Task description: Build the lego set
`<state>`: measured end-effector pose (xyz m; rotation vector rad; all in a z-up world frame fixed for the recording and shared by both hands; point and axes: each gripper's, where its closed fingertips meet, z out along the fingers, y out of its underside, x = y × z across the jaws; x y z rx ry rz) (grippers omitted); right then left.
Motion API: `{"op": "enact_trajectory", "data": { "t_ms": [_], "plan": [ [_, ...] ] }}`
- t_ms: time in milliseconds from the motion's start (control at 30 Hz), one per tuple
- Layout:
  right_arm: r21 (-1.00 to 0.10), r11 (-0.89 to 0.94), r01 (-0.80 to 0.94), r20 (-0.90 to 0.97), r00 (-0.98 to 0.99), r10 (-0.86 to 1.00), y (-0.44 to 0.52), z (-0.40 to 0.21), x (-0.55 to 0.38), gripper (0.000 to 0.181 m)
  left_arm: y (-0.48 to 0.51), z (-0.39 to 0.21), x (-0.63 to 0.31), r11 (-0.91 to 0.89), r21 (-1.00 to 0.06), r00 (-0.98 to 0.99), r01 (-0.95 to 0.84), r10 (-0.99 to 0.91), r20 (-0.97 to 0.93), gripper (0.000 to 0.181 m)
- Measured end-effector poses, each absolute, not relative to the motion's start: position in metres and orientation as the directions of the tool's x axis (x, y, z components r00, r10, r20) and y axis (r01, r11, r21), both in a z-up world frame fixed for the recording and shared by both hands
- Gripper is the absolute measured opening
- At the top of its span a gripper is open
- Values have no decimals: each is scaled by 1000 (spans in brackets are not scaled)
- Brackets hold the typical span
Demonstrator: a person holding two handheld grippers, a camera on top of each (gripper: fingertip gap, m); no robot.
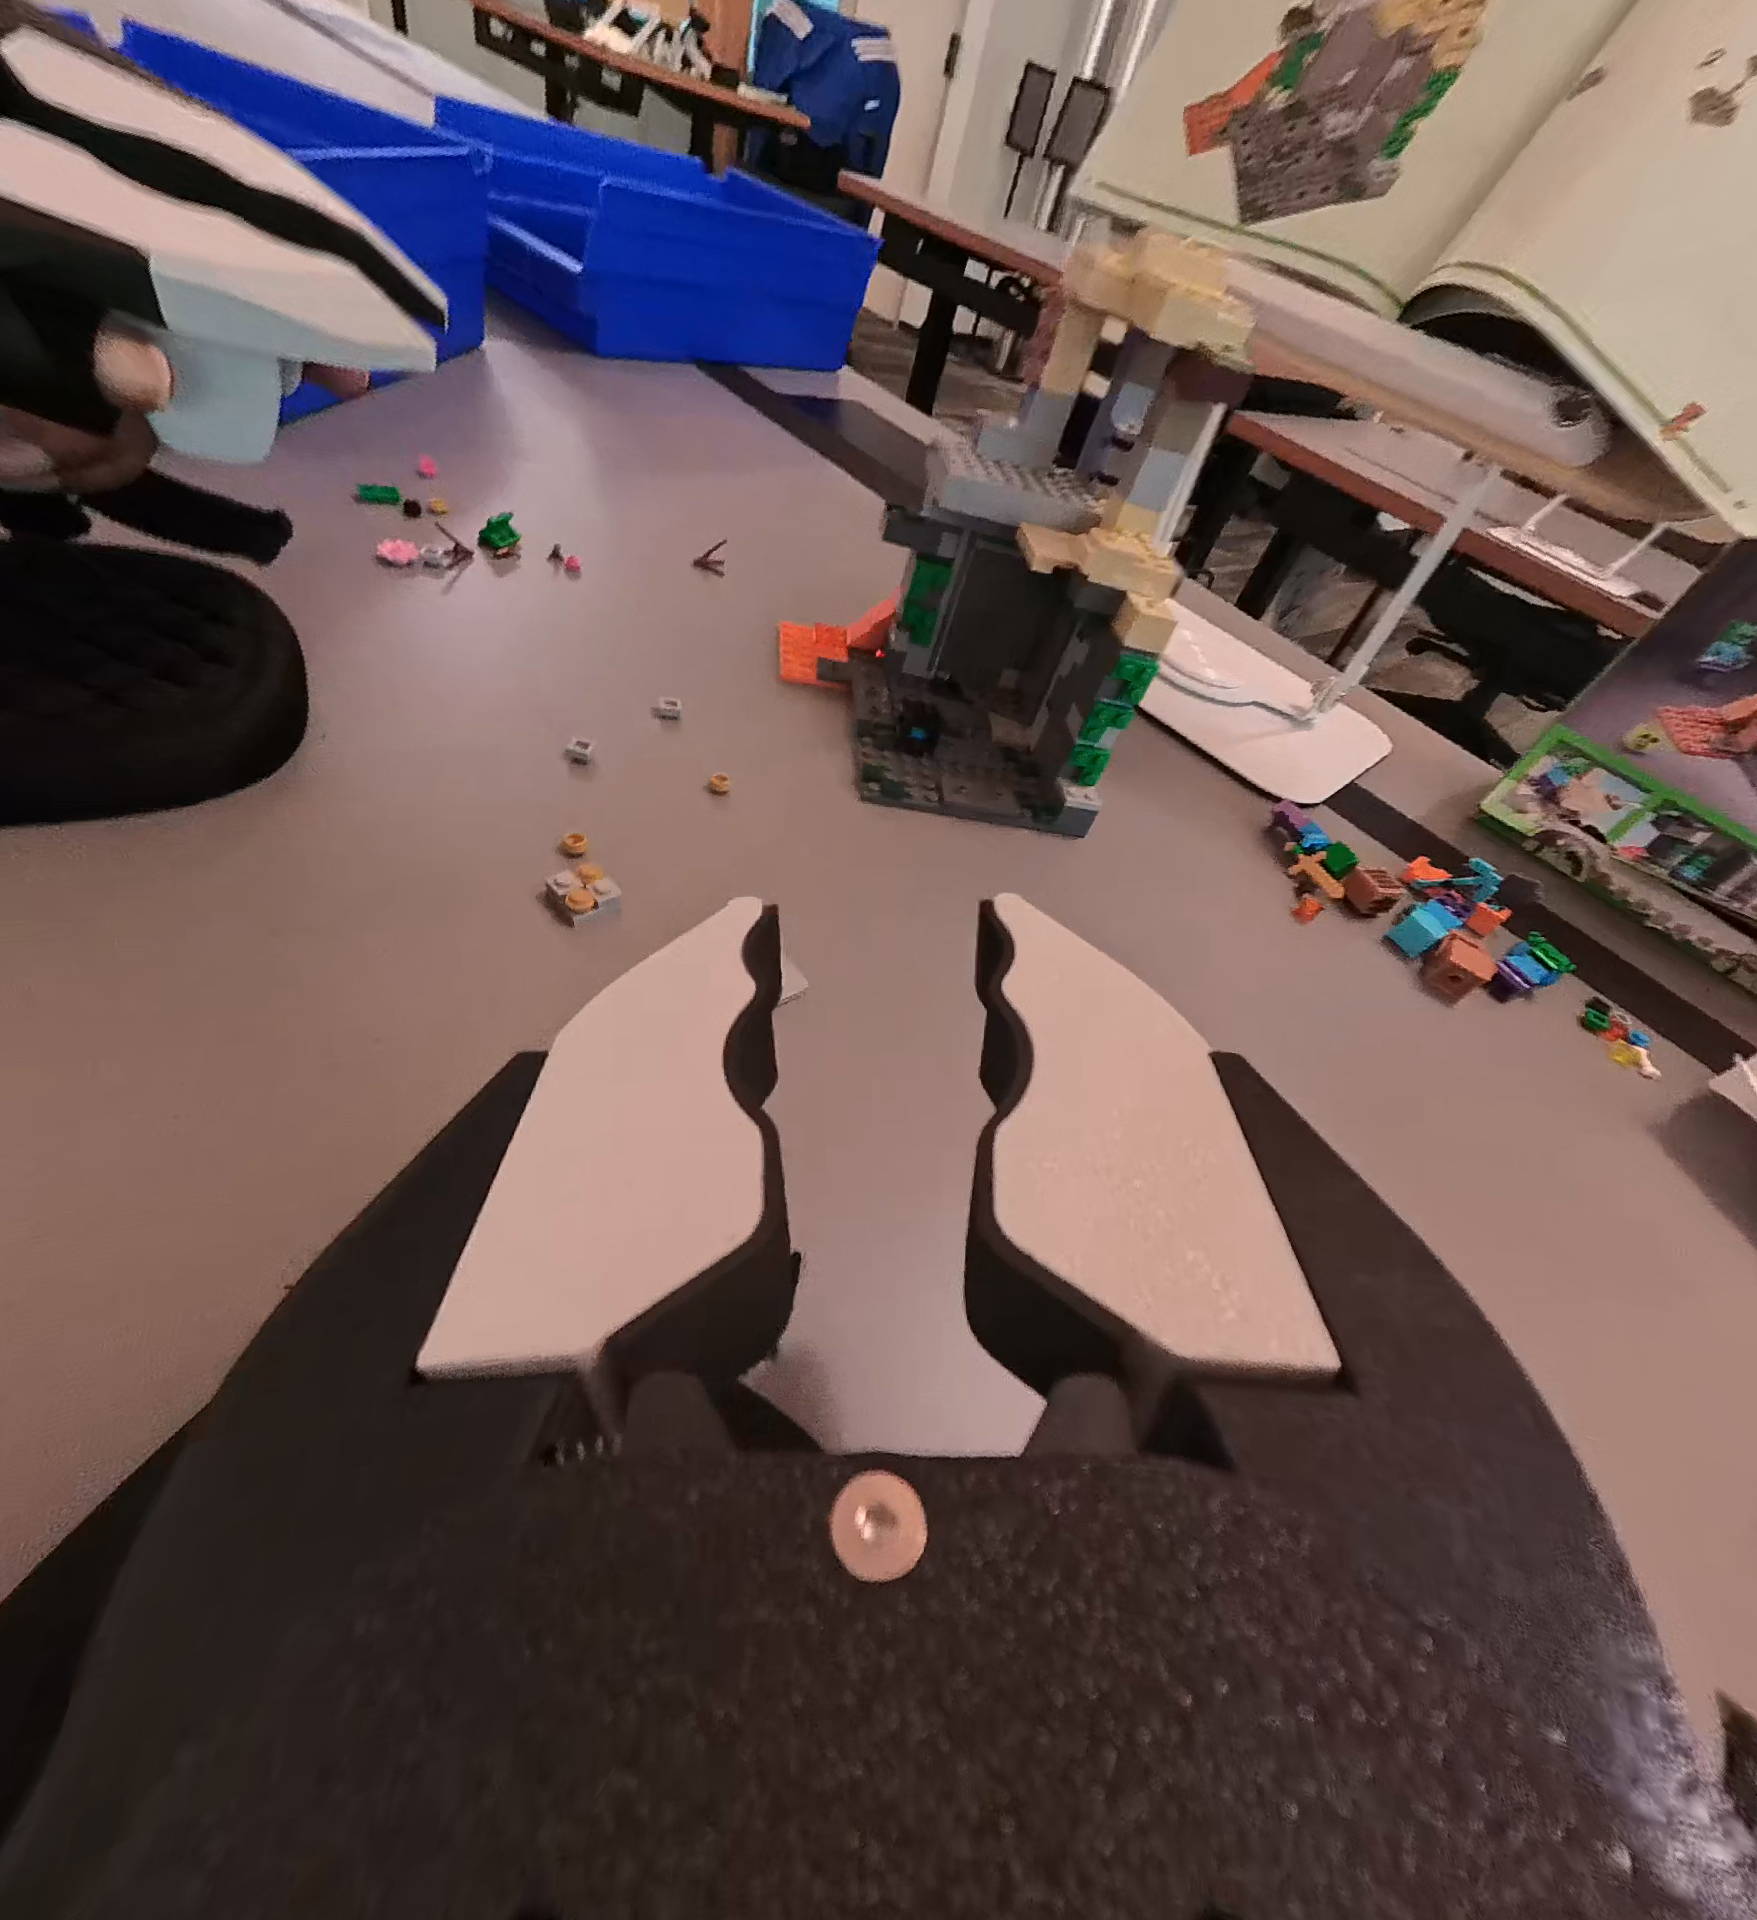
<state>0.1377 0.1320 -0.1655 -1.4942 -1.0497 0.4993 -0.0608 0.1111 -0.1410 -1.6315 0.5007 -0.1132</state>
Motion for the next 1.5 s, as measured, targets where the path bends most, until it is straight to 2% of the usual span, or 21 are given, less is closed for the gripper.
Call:
{"op": "enact_trajectory", "data": {
  "t_ms": [200, 367, 600, 933, 1500],
  "plan": [
    [-882, 121, 456, 314, 375, 872, 124, -185, 117, 26, 111, -143, -63, -53, -969, 902, -243, -379, -206, 11],
    [-716, 132, 686, 285, 115, 952, 131, -220, 100, 26, 110, -147, -56, -60, -964, 888, -259, -406, -214, 10],
    [-539, 147, 829, 148, -78, 986, 147, -242, 89, 25, 109, -152, -53, -72, -958, 876, -278, -429, -222, 8],
    [-430, 144, 891, -8, -164, 986, 149, -253, 88, 21, 107, -152, -50, -72, -960, 867, -271, -452, -211, 7],
    [-312, 227, 923, -9, -242, 970, 146, -254, 88, 16, 106, -157, -44, -75, -949, 849, -305, -474, -235, 6]
  ]
}}
